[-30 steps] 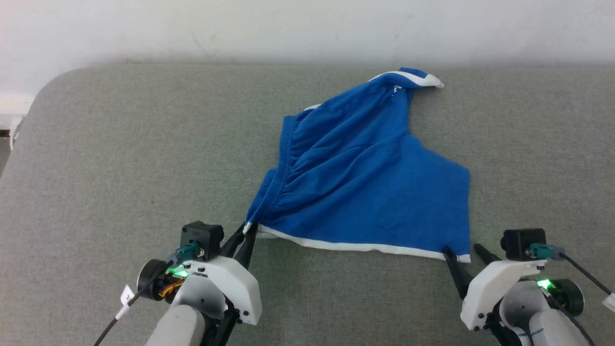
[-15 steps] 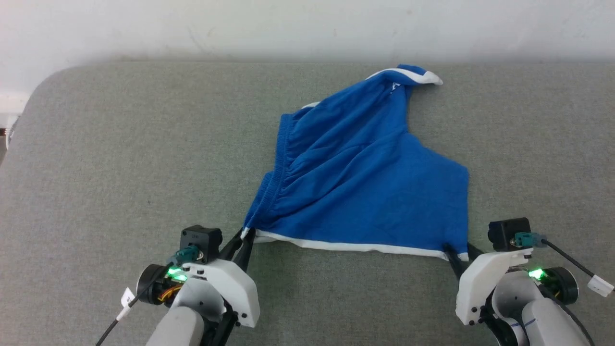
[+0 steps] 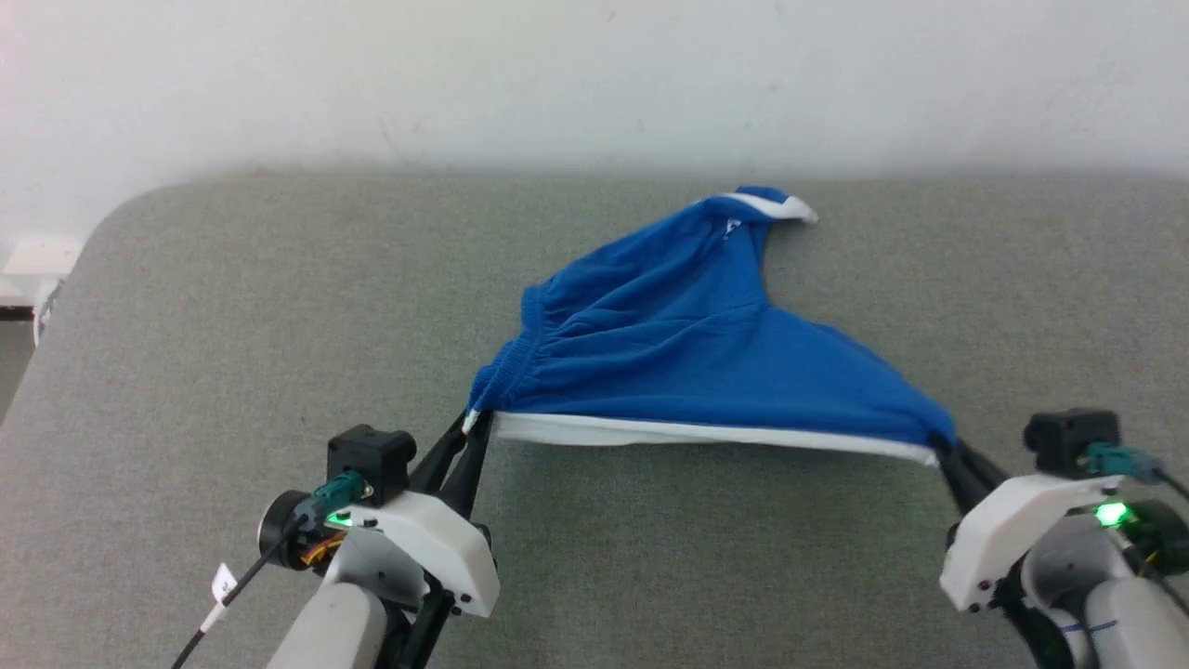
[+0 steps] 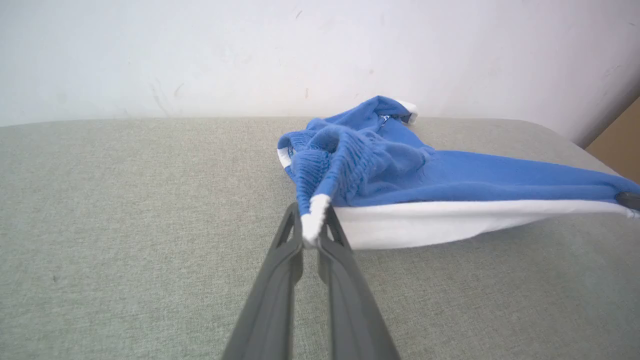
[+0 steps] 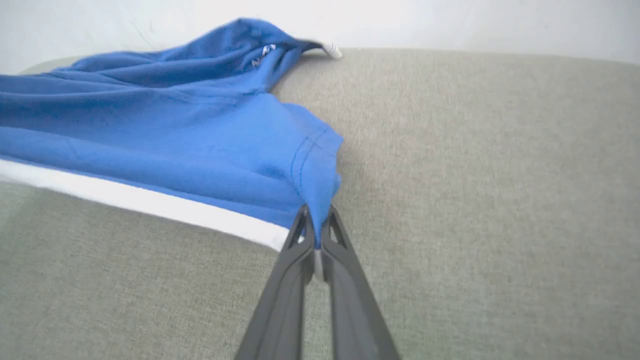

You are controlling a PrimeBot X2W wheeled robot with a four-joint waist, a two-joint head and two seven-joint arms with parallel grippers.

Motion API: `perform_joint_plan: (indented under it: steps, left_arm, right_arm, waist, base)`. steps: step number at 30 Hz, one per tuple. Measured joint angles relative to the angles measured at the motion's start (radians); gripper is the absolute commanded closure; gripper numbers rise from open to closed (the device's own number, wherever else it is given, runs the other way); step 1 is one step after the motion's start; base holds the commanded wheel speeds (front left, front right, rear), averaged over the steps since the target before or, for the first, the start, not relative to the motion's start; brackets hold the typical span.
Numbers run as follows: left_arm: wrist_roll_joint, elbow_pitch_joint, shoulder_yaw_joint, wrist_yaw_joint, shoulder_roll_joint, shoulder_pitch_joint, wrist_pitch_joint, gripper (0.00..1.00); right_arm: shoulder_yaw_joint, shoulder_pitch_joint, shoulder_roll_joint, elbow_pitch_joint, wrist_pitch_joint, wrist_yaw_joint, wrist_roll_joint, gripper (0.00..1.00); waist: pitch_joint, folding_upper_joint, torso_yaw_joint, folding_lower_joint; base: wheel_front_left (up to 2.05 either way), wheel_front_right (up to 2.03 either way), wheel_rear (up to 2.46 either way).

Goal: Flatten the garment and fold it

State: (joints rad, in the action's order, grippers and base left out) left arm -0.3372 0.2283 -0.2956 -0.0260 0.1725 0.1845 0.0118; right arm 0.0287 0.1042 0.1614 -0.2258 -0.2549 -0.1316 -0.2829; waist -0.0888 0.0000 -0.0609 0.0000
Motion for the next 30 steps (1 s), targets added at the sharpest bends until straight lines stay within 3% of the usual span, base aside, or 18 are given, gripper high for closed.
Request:
perform_joint_plan:
  steps: [8,17,24,30]
  left_arm:
    - [-0.023,-0.122,0.008,-0.020,0.035,-0.001,-0.010,1.00]
    - [-0.043,-0.423,0.054,-0.016,0.086,0.098,0.103,1.00]
    - [-0.064,-0.561,0.078,-0.016,0.123,0.203,0.207,1.00]
    - [-0.109,-0.578,0.112,-0.016,0.156,0.261,0.292,1.00]
  right_arm:
    - [-0.025,0.034,0.095,0.205,0.021,-0.001,-0.084,1.00]
    - [-0.096,0.158,0.145,0.444,-0.063,-0.001,-0.167,1.00]
    - [-0.119,0.282,0.157,0.501,-0.149,-0.001,-0.185,1.00]
    - [-0.071,0.402,0.191,0.473,-0.205,-0.001,-0.179,1.00]
  waist:
    - [0.064,0.0000,0.009,-0.0001]
    - [0.084,0.0000,0.015,-0.0001]
    - [0.084,0.0000,0.024,0.0000]
    - [0.062,0.0000,0.040,-0.0001]
  base:
    - [0.00,0.00,0.00]
    - [0.00,0.00,0.00]
    - [0.00,0.00,0.00]
    - [0.00,0.00,0.00]
